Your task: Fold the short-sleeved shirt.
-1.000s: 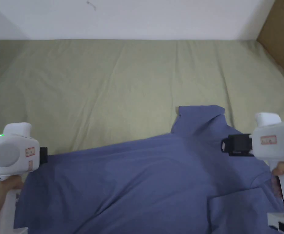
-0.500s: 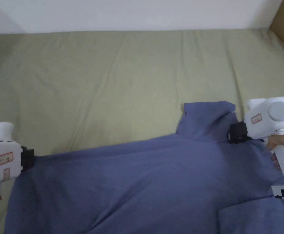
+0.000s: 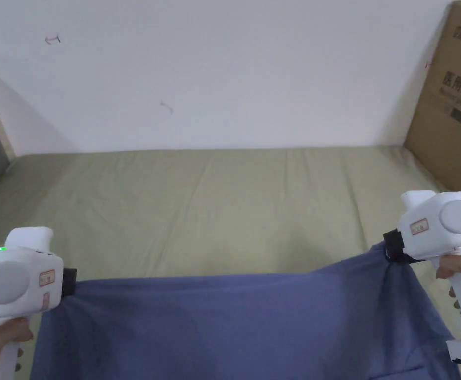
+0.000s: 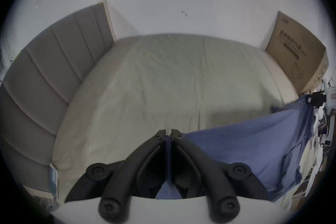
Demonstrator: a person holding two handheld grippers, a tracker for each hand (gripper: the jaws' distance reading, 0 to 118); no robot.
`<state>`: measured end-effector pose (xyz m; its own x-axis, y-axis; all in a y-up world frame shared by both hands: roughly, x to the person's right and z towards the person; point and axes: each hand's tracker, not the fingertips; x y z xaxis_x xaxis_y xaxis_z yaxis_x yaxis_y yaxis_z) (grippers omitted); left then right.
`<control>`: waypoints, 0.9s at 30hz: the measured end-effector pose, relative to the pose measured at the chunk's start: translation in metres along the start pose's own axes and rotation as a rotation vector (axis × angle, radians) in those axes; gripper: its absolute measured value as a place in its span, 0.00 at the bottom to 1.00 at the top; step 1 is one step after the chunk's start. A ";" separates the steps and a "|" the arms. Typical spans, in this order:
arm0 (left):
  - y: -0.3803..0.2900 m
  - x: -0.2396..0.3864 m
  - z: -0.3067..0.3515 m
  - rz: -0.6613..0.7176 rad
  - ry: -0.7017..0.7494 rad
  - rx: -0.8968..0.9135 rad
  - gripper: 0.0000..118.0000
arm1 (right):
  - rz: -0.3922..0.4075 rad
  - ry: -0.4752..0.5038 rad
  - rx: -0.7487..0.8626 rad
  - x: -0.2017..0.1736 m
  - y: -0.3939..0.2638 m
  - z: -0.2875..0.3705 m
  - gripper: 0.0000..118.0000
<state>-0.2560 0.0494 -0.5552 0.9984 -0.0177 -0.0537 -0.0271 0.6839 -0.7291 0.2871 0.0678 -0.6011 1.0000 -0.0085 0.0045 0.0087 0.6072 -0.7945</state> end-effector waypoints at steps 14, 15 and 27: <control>0.134 0.017 0.160 -0.058 0.078 0.346 0.02 | -0.121 -0.008 0.359 0.021 0.068 0.224 0.04; 0.151 0.019 0.167 -0.054 0.084 0.358 0.02 | -0.132 -0.011 0.386 0.020 0.079 0.234 0.04; 0.321 0.036 0.207 -0.007 0.134 0.577 0.02 | -0.193 -0.081 0.639 0.019 0.226 0.293 0.04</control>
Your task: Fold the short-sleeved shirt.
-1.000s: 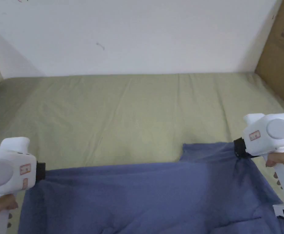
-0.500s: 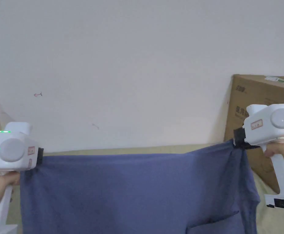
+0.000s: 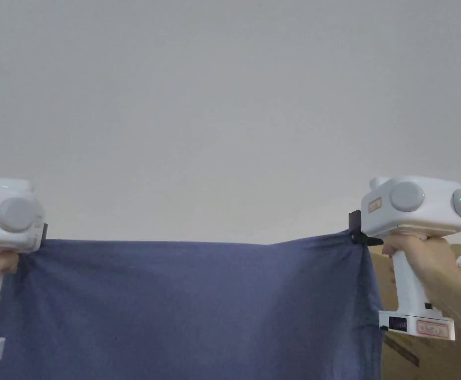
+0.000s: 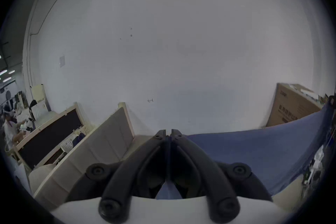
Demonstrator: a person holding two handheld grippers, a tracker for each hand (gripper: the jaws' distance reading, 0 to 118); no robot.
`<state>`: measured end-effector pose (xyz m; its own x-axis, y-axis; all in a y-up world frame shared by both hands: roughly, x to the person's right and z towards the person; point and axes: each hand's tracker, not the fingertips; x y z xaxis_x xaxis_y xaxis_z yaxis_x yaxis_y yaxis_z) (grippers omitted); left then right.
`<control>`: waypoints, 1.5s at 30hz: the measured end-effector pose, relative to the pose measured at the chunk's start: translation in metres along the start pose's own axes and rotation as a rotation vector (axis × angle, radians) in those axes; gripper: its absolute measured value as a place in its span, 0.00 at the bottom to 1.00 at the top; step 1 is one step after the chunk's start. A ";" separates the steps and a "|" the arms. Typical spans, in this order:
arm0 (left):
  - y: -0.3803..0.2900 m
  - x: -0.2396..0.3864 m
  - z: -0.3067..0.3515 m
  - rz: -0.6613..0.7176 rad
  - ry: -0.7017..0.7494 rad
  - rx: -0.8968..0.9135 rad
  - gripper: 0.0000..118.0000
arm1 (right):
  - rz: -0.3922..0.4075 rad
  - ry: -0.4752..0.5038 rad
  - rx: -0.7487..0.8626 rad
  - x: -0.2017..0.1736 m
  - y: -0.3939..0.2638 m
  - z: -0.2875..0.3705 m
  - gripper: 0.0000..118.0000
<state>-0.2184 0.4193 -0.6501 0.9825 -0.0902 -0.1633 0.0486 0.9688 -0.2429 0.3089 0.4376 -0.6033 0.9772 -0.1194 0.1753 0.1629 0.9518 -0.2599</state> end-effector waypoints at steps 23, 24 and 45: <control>-0.069 0.033 -0.124 -0.034 0.010 0.190 0.02 | 0.053 -0.035 -0.038 -0.021 -0.037 -0.118 0.04; -0.087 0.036 -0.134 -0.052 0.007 0.164 0.02 | 0.062 -0.035 -0.076 -0.020 -0.056 -0.132 0.04; -0.409 0.027 -0.168 -0.026 -0.035 -0.451 0.02 | 0.010 -0.050 -0.624 0.029 -0.366 -0.202 0.04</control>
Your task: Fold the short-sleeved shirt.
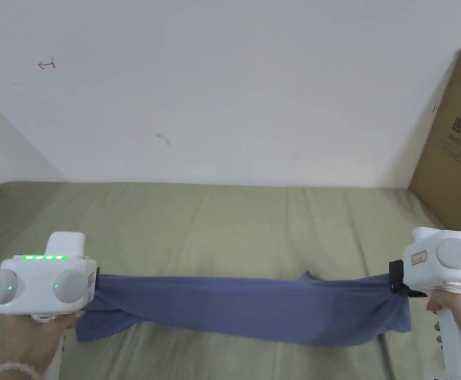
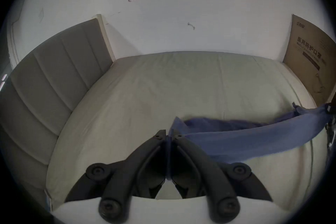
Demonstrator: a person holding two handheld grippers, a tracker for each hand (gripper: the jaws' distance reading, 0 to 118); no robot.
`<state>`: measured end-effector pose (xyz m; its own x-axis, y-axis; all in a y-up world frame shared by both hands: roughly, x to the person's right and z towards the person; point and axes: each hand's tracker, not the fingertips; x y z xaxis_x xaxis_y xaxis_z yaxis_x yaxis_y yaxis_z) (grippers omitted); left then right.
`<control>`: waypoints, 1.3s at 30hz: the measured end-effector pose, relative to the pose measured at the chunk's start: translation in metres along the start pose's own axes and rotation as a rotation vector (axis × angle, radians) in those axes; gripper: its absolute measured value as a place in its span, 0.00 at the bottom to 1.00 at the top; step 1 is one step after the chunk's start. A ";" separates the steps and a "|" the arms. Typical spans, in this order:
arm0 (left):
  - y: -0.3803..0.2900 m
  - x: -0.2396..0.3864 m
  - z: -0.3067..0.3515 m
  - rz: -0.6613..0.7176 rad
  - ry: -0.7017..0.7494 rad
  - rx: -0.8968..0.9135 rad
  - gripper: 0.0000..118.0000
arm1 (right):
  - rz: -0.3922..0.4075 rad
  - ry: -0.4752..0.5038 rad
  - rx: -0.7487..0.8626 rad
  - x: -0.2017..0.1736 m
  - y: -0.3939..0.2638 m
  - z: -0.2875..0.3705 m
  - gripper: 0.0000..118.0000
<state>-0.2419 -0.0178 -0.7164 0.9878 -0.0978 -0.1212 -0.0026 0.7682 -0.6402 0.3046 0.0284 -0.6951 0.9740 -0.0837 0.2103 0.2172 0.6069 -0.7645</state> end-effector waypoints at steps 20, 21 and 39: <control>-0.257 -0.067 0.257 -0.036 0.002 -0.143 0.02 | 0.038 0.060 -0.121 0.075 -0.303 0.170 0.04; -0.267 -0.070 0.263 -0.030 0.000 -0.157 0.02 | 0.037 0.063 -0.124 0.078 -0.316 0.172 0.04; -0.291 -0.080 0.300 0.015 -0.095 -0.173 0.94 | -0.047 0.059 -0.077 0.089 -0.360 0.197 0.72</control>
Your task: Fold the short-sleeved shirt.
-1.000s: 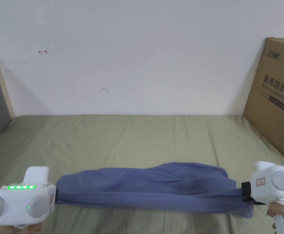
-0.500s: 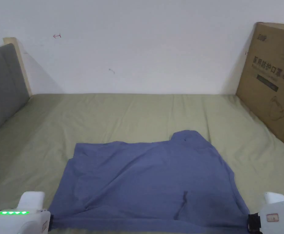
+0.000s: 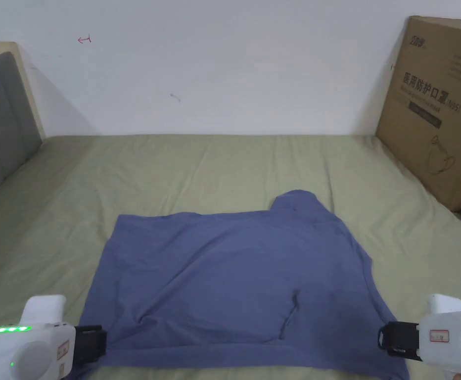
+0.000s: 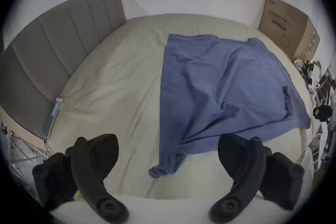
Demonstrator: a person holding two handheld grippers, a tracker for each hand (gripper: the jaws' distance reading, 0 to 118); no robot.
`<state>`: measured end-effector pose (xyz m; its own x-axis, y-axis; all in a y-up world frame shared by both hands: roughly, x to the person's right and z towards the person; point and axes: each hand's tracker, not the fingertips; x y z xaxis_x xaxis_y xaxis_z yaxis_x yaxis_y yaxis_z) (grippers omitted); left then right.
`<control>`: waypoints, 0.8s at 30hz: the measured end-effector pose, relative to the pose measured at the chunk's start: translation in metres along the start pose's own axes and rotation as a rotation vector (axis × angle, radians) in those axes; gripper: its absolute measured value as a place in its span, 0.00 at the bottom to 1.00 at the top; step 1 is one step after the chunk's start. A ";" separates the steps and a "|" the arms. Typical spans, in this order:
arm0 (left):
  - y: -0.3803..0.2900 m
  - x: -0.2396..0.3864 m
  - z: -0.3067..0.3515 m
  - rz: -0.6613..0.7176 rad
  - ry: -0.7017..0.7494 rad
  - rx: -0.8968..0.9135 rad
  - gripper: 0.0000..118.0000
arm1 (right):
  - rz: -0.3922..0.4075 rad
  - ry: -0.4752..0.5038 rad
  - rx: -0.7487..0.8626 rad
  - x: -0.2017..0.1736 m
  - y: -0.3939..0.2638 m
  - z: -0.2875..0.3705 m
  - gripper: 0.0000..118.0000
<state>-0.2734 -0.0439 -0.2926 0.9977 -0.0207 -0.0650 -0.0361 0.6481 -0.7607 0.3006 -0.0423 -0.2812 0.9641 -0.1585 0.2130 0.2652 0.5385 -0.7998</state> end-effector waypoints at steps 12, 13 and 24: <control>-0.027 0.001 0.035 0.017 -0.067 0.035 0.00 | 0.086 0.095 0.101 -0.035 -0.004 0.028 0.01; -0.031 0.001 0.033 0.016 -0.070 0.019 0.00 | 0.083 0.100 0.083 -0.037 -0.007 0.024 0.01; -0.033 -0.023 0.010 0.084 -0.109 -0.034 0.93 | 0.073 0.122 -0.007 -0.049 -0.019 -0.008 0.01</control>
<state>-0.2942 -0.0573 -0.2596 0.9913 0.1169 -0.0605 -0.1203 0.6180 -0.7769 0.2482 -0.0510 -0.2812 0.9721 -0.2185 0.0848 0.1939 0.5462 -0.8149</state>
